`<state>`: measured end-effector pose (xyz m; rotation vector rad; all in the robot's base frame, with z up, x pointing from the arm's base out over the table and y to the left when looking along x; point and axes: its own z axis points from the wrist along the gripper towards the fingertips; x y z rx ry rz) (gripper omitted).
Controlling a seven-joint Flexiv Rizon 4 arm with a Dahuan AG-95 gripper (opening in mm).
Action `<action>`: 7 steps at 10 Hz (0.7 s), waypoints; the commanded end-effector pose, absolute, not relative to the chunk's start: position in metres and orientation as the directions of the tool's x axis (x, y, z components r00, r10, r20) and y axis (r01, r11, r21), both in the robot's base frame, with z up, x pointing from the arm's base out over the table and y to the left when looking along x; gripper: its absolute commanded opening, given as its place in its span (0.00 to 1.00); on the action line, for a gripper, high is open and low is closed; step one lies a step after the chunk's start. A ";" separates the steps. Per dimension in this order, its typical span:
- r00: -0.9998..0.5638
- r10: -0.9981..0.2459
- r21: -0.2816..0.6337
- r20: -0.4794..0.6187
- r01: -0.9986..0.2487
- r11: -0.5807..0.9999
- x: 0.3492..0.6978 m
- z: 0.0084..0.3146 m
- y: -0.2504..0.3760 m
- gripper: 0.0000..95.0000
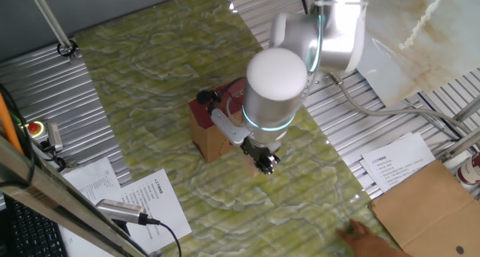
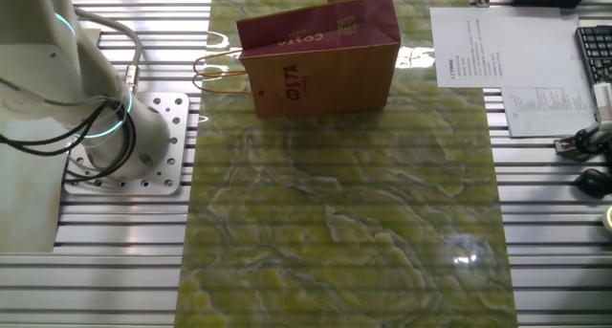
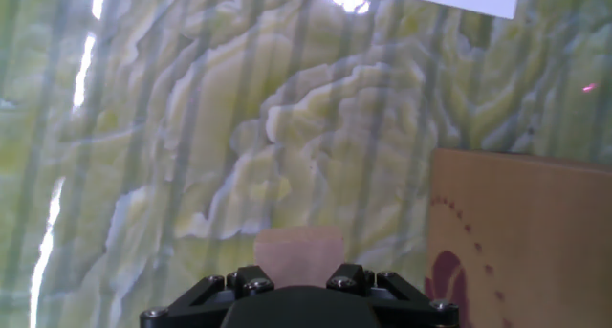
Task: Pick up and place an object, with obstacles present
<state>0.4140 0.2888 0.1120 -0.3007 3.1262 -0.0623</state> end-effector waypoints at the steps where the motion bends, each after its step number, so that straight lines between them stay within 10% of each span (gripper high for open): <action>1: -0.980 -0.199 -0.042 -0.002 -0.199 0.979 0.414 0.112 0.289 0.00; 7: -0.963 -0.256 -0.014 0.079 -0.258 0.966 0.414 0.112 0.289 0.00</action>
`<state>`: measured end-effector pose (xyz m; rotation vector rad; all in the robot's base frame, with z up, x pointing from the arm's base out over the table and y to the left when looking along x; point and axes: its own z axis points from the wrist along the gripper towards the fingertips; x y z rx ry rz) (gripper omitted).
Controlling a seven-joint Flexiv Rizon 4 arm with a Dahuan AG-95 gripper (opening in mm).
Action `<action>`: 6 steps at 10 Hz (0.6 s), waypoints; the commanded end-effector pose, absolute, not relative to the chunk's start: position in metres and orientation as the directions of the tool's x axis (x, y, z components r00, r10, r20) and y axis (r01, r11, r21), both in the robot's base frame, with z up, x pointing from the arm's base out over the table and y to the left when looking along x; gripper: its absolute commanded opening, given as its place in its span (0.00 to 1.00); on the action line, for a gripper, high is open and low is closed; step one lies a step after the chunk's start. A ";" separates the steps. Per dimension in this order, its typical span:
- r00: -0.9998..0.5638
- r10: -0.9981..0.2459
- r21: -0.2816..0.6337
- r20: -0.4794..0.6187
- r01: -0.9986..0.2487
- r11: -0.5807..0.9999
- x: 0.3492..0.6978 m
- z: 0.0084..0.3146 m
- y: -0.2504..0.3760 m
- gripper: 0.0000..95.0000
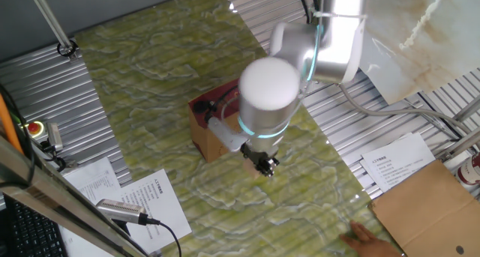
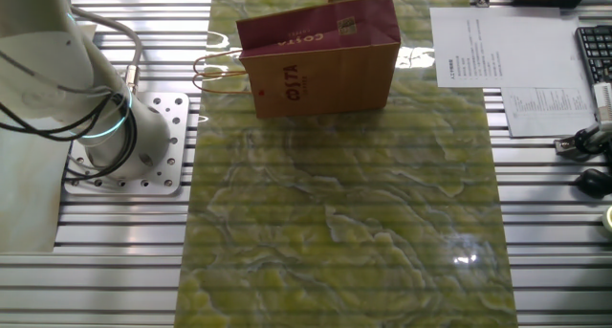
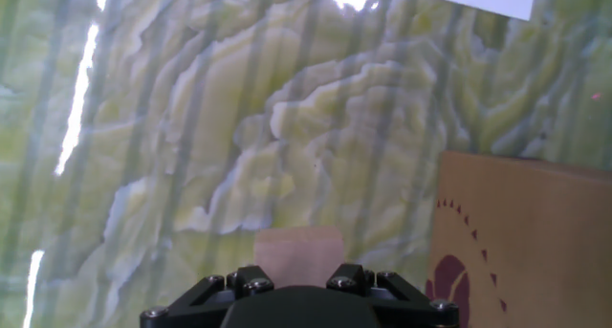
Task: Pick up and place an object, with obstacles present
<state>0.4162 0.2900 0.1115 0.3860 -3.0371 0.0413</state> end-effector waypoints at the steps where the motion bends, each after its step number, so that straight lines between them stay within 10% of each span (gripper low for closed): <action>1: -0.961 -0.266 -0.010 0.077 -0.268 0.963 0.414 0.112 0.289 0.00; 6: -0.963 -0.262 0.009 0.067 -0.262 0.965 0.414 0.112 0.289 0.00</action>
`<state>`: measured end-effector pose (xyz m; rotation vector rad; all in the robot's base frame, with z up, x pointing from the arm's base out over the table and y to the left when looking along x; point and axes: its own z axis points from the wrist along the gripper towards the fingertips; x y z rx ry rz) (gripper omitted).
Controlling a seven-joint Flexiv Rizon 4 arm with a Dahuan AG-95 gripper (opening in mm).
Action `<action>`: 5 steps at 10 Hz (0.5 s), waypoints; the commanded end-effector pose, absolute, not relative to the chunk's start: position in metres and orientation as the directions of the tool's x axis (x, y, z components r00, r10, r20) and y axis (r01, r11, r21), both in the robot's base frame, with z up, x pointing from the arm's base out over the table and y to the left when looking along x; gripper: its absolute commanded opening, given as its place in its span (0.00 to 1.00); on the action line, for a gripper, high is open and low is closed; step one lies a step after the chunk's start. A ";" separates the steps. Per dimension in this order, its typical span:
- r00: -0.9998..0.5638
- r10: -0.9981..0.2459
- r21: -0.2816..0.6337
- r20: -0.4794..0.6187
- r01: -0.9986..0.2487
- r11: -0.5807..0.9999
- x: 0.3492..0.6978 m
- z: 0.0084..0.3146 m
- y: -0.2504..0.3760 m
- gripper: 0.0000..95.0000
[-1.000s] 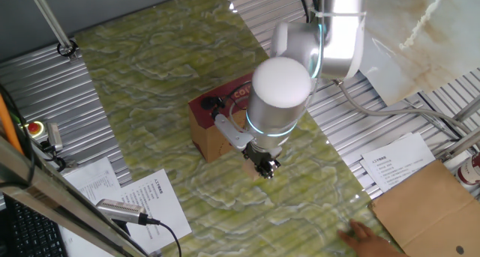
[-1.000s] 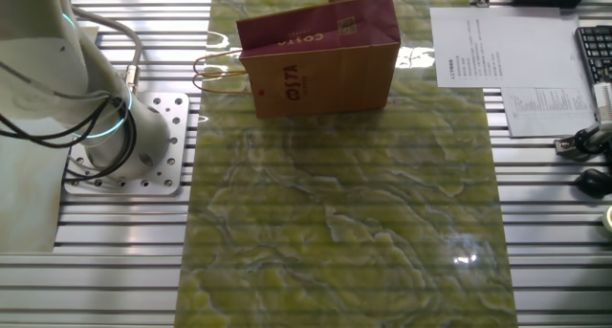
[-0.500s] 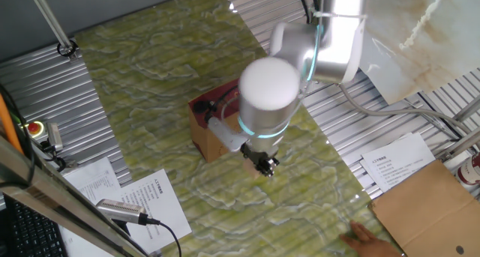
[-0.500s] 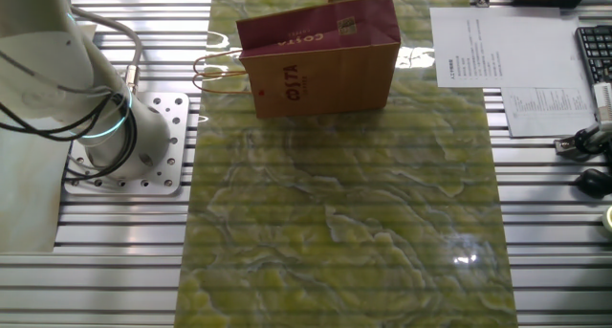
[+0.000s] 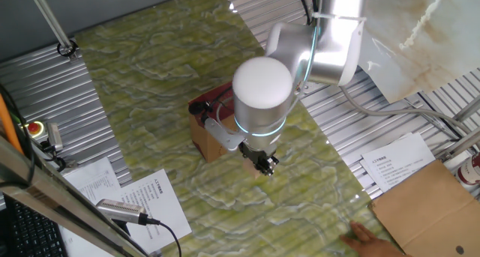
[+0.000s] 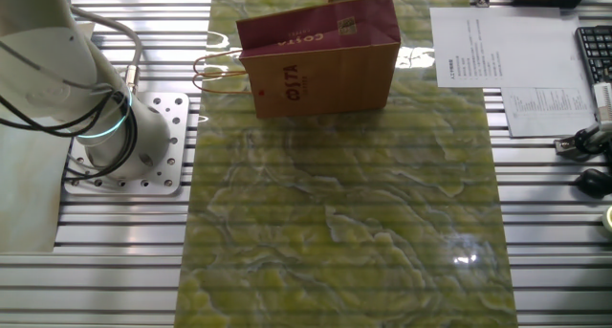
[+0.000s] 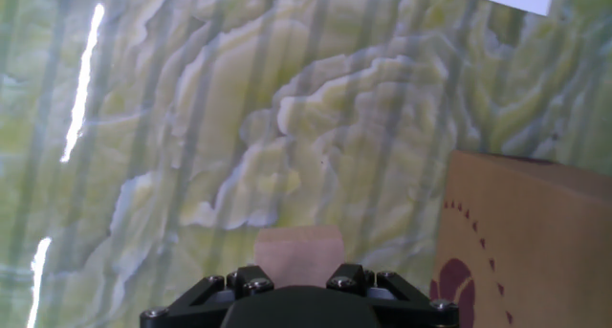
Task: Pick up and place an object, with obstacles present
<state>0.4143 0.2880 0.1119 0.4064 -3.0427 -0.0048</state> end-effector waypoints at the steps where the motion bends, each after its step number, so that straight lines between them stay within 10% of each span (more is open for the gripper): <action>1: -0.964 -0.259 0.009 0.063 -0.259 0.966 0.415 0.109 0.289 0.00; 5: -0.970 -0.236 0.006 0.054 -0.236 0.972 0.421 0.085 0.290 0.00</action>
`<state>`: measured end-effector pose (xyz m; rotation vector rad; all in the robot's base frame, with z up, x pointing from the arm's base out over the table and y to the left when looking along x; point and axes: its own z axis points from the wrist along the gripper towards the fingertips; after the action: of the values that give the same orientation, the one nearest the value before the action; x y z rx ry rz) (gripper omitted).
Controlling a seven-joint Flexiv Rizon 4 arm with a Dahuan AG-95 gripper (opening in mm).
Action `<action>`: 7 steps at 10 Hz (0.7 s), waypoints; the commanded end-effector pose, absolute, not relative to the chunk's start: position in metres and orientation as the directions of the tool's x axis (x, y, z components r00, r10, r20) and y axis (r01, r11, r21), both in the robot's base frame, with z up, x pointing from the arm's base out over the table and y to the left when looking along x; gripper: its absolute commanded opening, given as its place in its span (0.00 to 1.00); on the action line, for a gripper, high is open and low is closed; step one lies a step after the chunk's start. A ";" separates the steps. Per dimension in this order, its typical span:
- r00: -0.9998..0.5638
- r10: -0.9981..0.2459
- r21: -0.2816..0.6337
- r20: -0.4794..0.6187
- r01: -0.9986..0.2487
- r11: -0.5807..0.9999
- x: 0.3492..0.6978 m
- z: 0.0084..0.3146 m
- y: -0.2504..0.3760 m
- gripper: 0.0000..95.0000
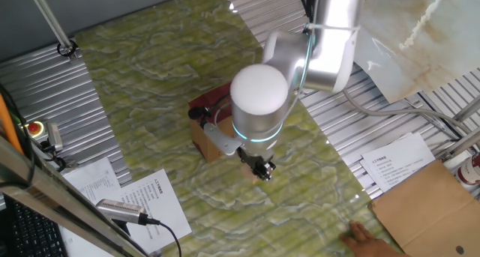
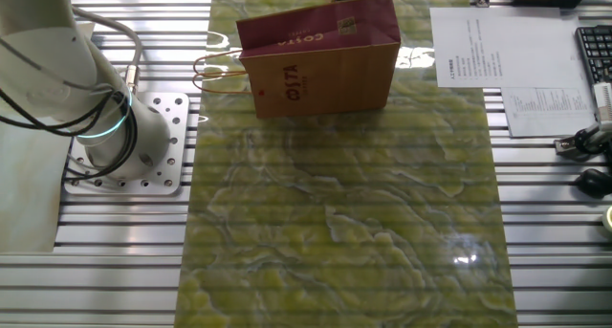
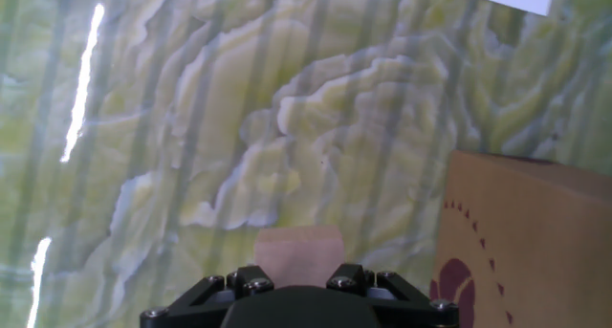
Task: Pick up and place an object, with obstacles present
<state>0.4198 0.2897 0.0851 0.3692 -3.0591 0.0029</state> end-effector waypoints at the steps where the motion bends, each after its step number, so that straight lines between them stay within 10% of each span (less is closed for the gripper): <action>1: -0.971 -0.235 0.004 0.045 -0.235 0.972 0.422 0.081 0.291 0.00; 7: -0.973 -0.230 -0.001 0.034 -0.230 0.973 0.424 0.061 0.293 0.00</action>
<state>0.4253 0.2953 0.0585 0.3576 -3.0855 0.0078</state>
